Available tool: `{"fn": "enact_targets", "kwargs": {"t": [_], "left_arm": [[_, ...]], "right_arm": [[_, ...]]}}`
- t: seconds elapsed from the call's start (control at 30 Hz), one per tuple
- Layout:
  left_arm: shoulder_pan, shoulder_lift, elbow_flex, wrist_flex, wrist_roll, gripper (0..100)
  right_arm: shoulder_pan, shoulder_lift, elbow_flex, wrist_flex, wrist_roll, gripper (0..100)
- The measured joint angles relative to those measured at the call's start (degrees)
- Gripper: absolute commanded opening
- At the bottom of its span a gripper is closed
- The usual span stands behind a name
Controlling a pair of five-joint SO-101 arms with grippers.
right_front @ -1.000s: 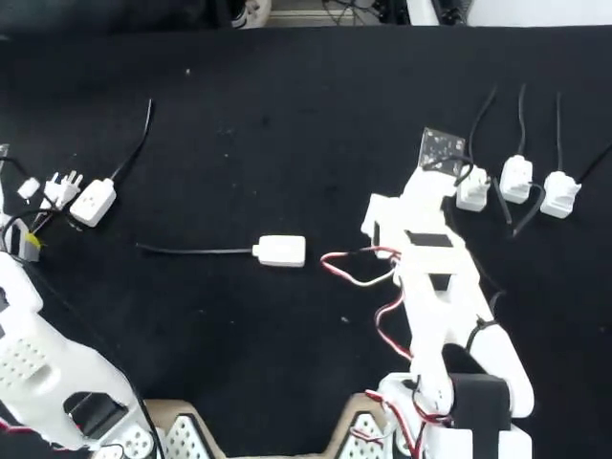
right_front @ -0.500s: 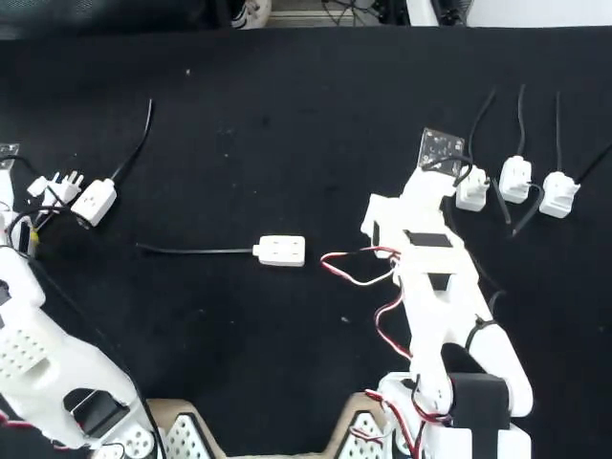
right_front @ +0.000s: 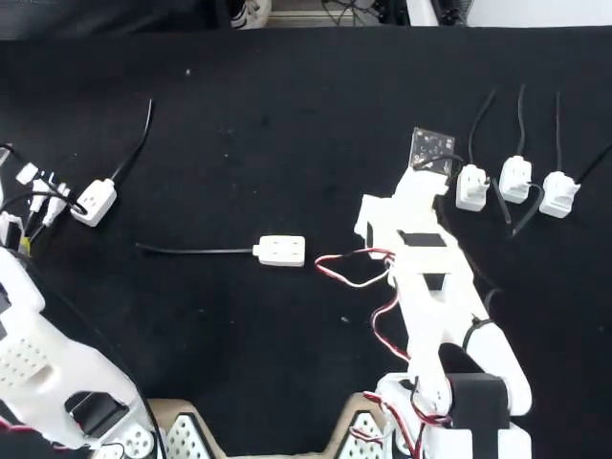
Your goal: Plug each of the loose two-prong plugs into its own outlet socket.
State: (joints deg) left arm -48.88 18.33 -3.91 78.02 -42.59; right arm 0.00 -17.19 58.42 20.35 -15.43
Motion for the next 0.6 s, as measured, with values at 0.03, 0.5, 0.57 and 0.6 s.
{"fn": "enact_targets", "kwargs": {"t": [0.03, 0.5, 0.57, 0.6], "left_arm": [[0.0, -0.9, -0.1, 1.1, 0.0, 3], [0.0, -17.9, -0.1, 14.0, 0.0, 3], [-0.1, -21.1, -0.1, 15.6, 0.0, 3], [-0.1, -22.9, -0.1, 16.4, 0.0, 3]], "right_arm": [[-0.1, 0.0, 0.0, 0.0, 0.0, 14.2], [-0.2, 0.0, 0.0, 0.0, 0.0, 14.2], [-0.2, 0.0, 0.0, 0.0, 0.0, 14.2], [-0.2, 0.0, 0.0, 0.0, 0.0, 14.2]]}}
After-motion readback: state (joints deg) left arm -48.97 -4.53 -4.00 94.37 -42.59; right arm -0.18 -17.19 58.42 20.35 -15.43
